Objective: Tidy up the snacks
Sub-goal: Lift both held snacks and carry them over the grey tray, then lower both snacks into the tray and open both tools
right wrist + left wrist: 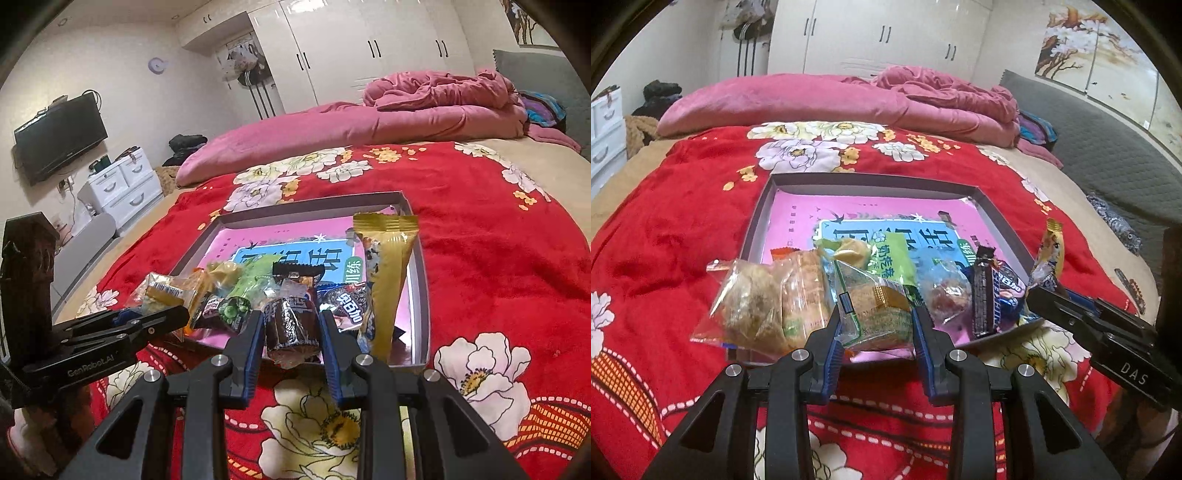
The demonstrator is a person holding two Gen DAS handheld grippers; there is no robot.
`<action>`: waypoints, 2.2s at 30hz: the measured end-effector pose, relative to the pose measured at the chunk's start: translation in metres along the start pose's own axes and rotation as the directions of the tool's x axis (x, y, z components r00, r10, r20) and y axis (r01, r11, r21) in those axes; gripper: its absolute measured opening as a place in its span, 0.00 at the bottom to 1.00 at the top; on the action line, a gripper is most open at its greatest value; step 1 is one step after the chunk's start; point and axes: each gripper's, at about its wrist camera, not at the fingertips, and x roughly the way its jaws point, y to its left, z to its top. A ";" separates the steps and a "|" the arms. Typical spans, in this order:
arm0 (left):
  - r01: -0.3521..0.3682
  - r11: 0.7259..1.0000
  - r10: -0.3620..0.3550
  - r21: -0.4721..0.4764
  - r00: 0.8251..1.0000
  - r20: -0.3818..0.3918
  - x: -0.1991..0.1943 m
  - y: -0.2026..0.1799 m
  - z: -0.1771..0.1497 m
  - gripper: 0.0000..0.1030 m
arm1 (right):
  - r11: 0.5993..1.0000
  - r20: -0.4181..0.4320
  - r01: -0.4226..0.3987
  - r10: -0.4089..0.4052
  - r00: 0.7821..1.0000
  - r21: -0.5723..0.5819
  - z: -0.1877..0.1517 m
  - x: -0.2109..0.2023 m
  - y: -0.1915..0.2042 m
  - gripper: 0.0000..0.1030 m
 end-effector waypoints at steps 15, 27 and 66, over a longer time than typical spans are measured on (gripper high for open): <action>-0.014 1.000 0.015 0.026 1.000 -0.019 0.020 0.000 0.006 0.35 | 1.000 -0.020 0.023 -0.023 1.000 0.011 0.004 0.019 -0.002 0.29; -0.025 1.000 0.025 0.012 0.999 -0.040 0.027 0.005 0.006 0.35 | 0.998 -0.034 0.062 -0.061 0.998 0.021 0.003 0.024 -0.006 0.30; -0.052 0.999 0.053 0.010 0.997 -0.050 0.030 0.007 0.005 0.37 | 0.995 -0.085 0.097 -0.096 0.992 0.000 -0.005 0.034 -0.003 0.31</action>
